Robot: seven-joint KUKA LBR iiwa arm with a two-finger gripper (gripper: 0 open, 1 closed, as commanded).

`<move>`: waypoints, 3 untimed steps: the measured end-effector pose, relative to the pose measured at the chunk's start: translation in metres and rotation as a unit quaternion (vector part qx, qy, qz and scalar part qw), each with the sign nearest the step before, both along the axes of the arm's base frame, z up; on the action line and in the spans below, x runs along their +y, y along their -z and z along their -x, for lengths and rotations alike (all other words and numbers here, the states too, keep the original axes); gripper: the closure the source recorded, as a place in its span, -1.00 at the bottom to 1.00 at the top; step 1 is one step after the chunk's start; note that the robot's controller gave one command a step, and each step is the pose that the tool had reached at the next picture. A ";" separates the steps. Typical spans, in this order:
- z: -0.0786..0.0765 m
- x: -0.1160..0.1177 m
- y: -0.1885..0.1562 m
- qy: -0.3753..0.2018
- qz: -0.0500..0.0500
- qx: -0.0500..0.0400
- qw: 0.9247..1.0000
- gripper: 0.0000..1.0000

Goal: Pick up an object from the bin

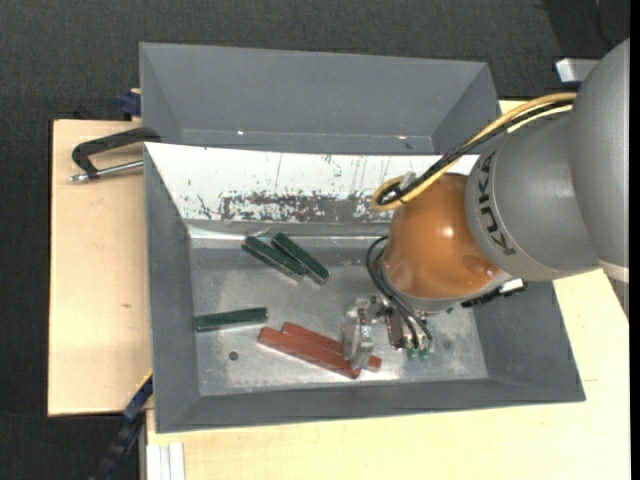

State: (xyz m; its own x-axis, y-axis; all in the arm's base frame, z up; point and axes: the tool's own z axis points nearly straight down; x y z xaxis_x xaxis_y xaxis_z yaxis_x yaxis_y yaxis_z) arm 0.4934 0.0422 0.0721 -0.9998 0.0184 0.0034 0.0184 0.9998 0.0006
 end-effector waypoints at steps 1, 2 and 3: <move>-0.049 0.014 -0.135 -0.026 0.000 -0.004 1.000 1.00; -0.049 0.014 -0.135 -0.026 0.000 -0.004 1.000 -1.00; -0.049 0.014 -0.135 -0.026 0.000 -0.004 1.000 -1.00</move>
Offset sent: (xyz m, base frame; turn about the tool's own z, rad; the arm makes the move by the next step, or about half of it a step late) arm 0.0000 0.0000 0.0000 0.0000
